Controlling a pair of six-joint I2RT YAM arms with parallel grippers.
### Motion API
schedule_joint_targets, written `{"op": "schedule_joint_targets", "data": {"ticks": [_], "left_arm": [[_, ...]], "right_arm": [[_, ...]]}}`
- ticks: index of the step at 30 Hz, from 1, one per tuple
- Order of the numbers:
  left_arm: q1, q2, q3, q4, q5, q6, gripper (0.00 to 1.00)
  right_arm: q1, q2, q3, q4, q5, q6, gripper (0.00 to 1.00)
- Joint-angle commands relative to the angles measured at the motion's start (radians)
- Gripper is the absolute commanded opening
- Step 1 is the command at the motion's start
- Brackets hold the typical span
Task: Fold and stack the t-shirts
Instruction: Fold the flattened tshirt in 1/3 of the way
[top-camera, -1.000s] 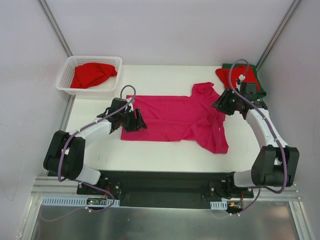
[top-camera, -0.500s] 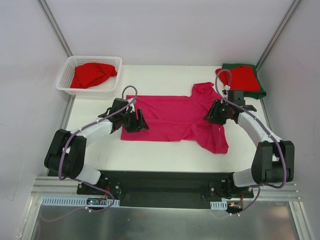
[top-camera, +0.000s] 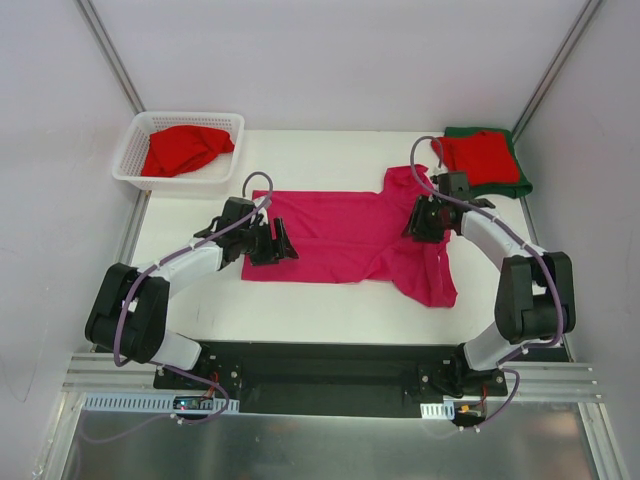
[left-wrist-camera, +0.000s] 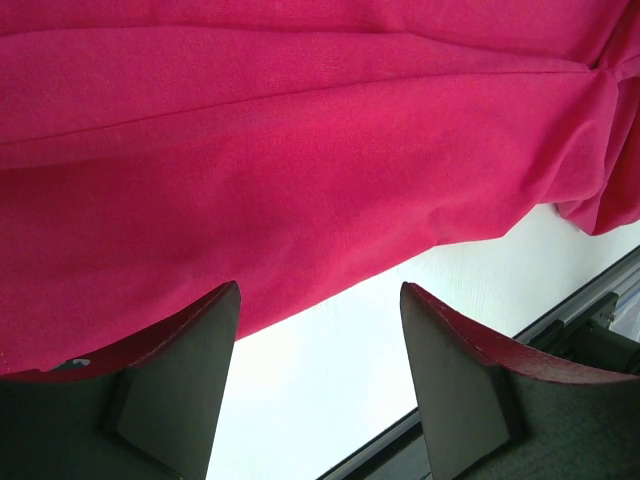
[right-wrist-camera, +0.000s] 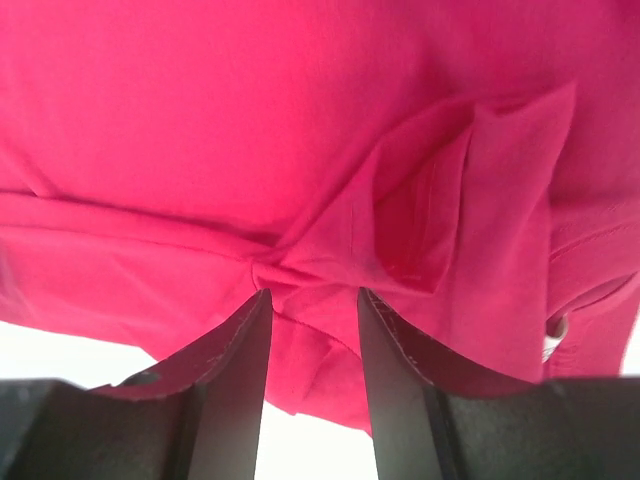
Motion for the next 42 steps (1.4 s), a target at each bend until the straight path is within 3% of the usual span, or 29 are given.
{"op": "schedule_joint_targets", "data": {"ticks": [1, 32, 38, 42], "left_arm": [[-0.005, -0.030, -0.009, 0.020, 0.009, -0.003, 0.65], [-0.005, -0.042, -0.024, 0.020, -0.005, 0.002, 0.63], [-0.005, -0.044, -0.027, 0.018, -0.005, 0.002, 0.62], [-0.005, -0.045, -0.032, 0.020, -0.009, 0.002, 0.62]], "right_arm": [[0.010, -0.008, 0.084, -0.004, 0.056, -0.039, 0.43], [0.017, 0.080, 0.084, -0.018, 0.105, -0.089, 0.43], [0.016, 0.097, 0.082, -0.006, 0.084, -0.085, 0.38], [0.018, 0.106, 0.079, 0.002, 0.059, -0.082, 0.27]]}}
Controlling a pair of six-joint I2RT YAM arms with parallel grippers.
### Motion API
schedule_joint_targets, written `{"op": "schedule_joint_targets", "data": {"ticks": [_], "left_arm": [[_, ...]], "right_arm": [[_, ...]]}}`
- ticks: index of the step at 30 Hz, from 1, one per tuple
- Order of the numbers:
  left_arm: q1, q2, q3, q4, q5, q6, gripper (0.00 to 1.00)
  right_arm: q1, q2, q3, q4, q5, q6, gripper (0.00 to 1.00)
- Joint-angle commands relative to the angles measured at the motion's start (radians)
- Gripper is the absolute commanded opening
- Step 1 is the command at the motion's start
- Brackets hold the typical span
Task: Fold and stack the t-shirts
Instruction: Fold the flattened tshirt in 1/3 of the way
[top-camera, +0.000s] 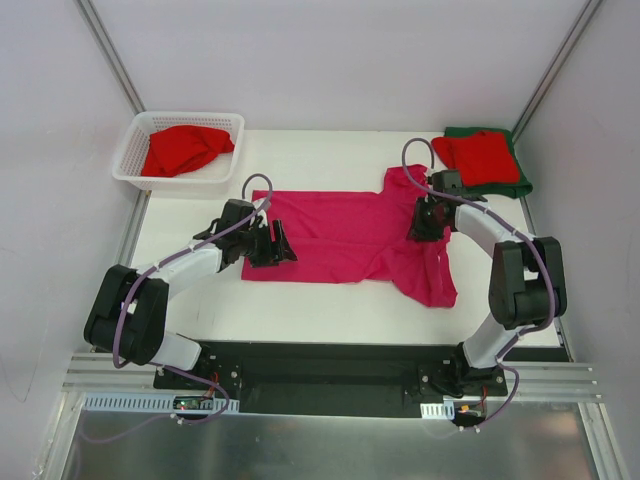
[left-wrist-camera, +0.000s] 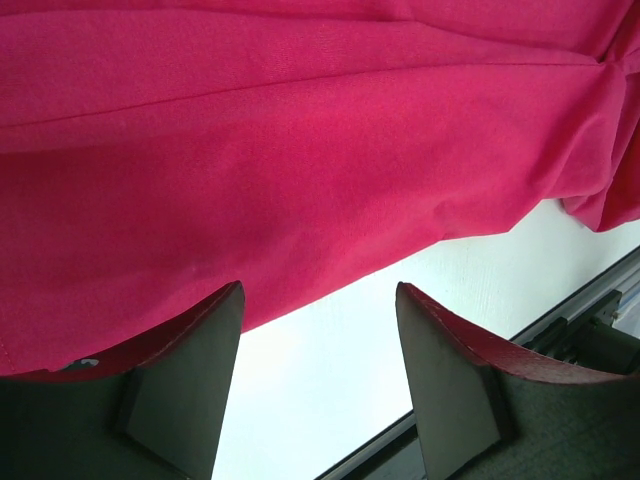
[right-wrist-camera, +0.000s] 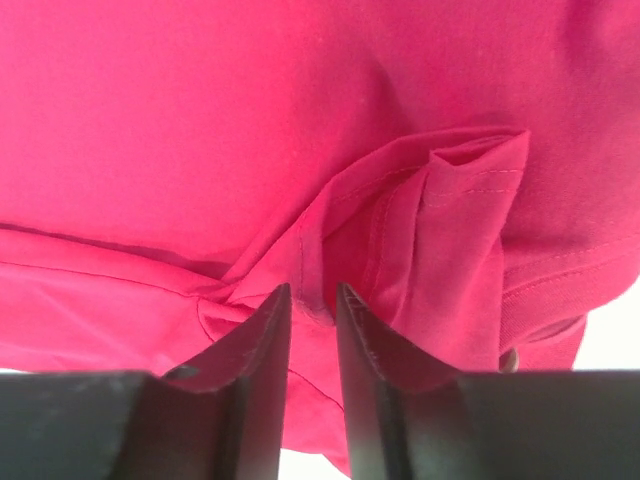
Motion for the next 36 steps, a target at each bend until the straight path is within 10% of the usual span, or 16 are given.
{"op": "schedule_joint_targets", "data": {"ticks": [1, 9, 36], "left_arm": [[-0.005, -0.036, -0.016, 0.018, -0.007, 0.002, 0.62], [-0.005, -0.036, -0.017, 0.020, -0.011, 0.002, 0.62], [-0.005, -0.030, -0.013, 0.018, -0.008, 0.002, 0.60]], "right_arm": [[0.007, 0.010, 0.019, 0.018, -0.029, -0.006, 0.24], [0.006, 0.002, 0.022, 0.024, -0.050, -0.003, 0.01], [0.027, 0.137, 0.196, 0.132, -0.233, 0.065, 0.01]]}}
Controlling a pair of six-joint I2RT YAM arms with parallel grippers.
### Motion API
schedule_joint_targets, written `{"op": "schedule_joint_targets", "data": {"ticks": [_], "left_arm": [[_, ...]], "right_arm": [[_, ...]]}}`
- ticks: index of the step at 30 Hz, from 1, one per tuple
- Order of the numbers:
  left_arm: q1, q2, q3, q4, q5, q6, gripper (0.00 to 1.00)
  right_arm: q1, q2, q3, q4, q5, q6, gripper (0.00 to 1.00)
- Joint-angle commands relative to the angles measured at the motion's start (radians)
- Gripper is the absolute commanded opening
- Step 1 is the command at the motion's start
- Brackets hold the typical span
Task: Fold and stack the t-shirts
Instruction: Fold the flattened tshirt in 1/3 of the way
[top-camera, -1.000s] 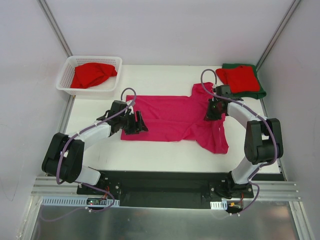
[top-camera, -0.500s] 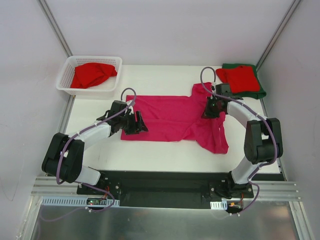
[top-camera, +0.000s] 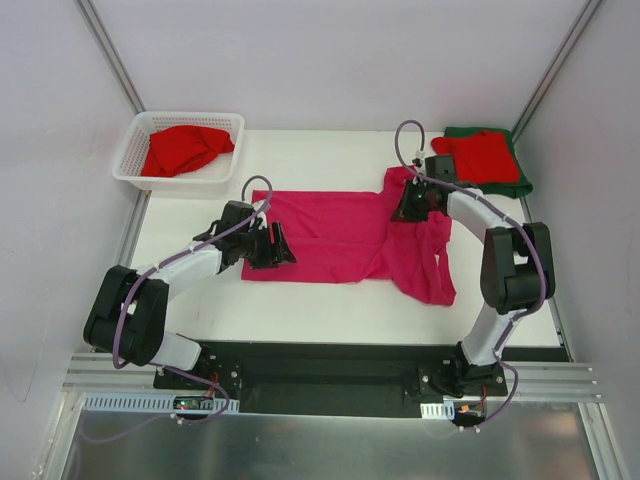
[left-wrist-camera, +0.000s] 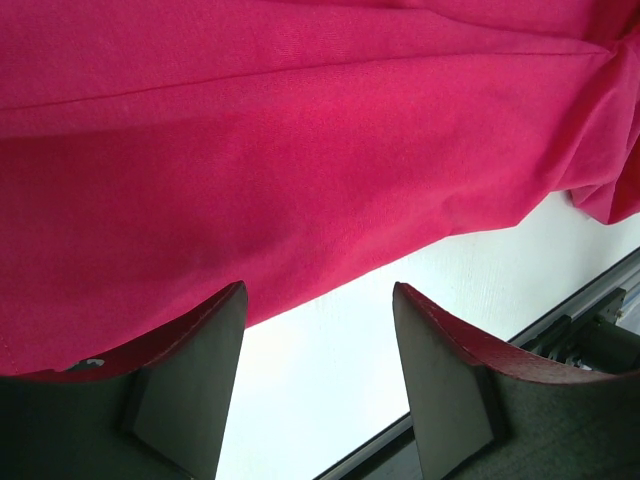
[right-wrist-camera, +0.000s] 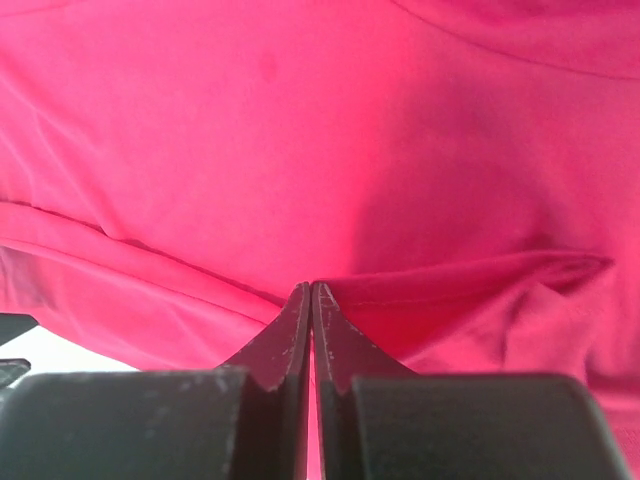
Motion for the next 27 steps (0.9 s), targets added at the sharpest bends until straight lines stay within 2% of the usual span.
{"op": "schedule_joint_targets", "data": {"ticks": [1, 4, 5, 8, 9, 12, 15, 23, 26, 27], "left_arm": [[-0.005, -0.026, 0.000, 0.018, -0.008, 0.001, 0.60], [-0.005, -0.026, -0.003, 0.017, -0.008, 0.003, 0.60], [-0.005, -0.024, -0.003, 0.017, -0.008, 0.004, 0.60], [-0.005, -0.029, -0.007, 0.017, -0.010, 0.006, 0.60], [-0.005, -0.030, -0.009, 0.017, -0.010, 0.006, 0.60], [-0.005, -0.033, -0.016, 0.017, -0.013, 0.010, 0.59], [-0.005, -0.026, -0.019, 0.017, -0.010, 0.009, 0.58], [-0.005, 0.000, -0.007, 0.046, -0.010, 0.012, 0.56], [-0.005, 0.022, 0.002, 0.050, -0.011, 0.015, 0.48], [-0.005, 0.029, 0.004, 0.052, -0.010, 0.015, 0.48]], "right_arm": [[0.004, 0.033, 0.058, 0.051, -0.053, 0.034, 0.01], [0.007, 0.056, 0.081, 0.048, -0.051, 0.034, 0.03], [0.007, 0.061, 0.086, 0.036, -0.045, 0.035, 0.24], [0.009, 0.037, 0.075, 0.013, 0.021, 0.023, 0.53], [0.013, 0.000, 0.057, 0.009, 0.076, 0.020, 0.56], [0.018, -0.081, 0.020, -0.017, 0.188, 0.008, 0.61], [0.020, -0.213, -0.048, -0.031, 0.236, 0.026, 0.66], [0.047, -0.448, -0.227, -0.160, 0.213, 0.077, 0.66], [0.053, -0.523, -0.288, -0.195, 0.188, 0.092, 0.66], [0.052, -0.546, -0.336, -0.200, 0.178, 0.097, 0.67]]}}
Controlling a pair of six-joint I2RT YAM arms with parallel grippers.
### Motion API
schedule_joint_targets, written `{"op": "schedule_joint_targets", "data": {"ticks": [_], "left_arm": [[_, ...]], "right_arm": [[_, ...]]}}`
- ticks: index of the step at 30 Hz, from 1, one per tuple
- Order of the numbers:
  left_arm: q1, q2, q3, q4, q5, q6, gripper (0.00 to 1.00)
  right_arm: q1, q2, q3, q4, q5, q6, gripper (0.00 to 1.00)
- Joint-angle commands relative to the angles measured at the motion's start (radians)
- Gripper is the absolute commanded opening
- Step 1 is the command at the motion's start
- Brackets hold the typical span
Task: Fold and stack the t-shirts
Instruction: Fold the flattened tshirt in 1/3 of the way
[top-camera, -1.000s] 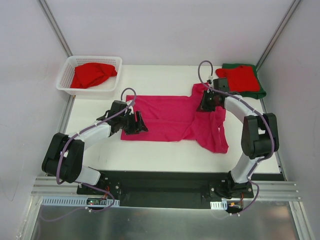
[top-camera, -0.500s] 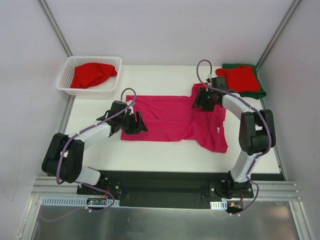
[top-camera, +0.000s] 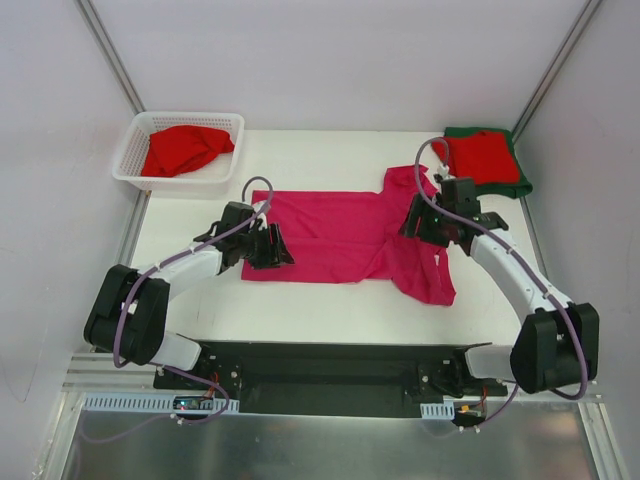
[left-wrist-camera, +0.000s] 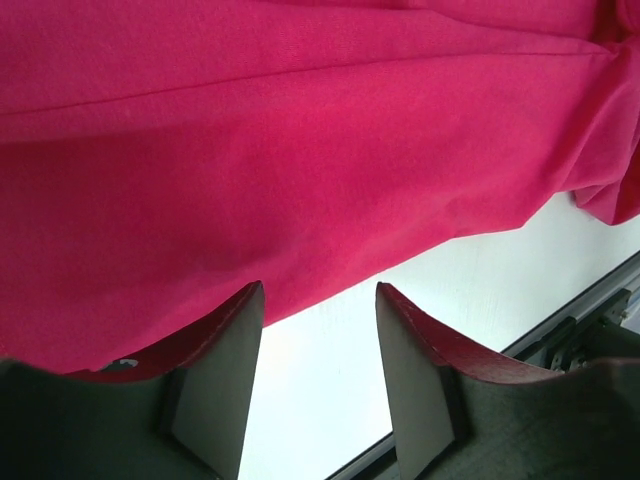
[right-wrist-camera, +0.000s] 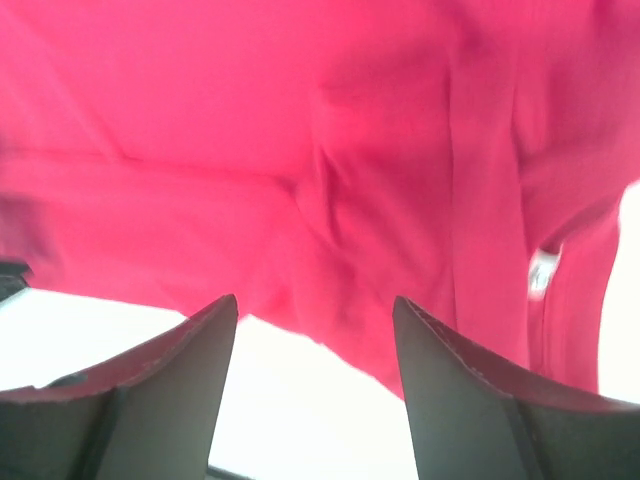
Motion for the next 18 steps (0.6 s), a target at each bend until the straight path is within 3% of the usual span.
{"op": "schedule_joint_targets", "data": {"ticks": [1, 10, 18], "left_arm": [[-0.005, 0.045, 0.024, 0.038, -0.009, 0.011, 0.48], [-0.005, 0.128, 0.056, 0.063, -0.012, 0.016, 0.47], [0.001, 0.154, 0.056, 0.060, -0.040, 0.019, 0.41]], "right_arm": [[0.008, -0.104, -0.120, -0.100, -0.021, 0.045, 0.66], [0.018, -0.259, -0.265, -0.136, -0.033, 0.074, 0.67], [0.018, -0.290, -0.293, -0.163, 0.004, 0.066, 0.67]]}}
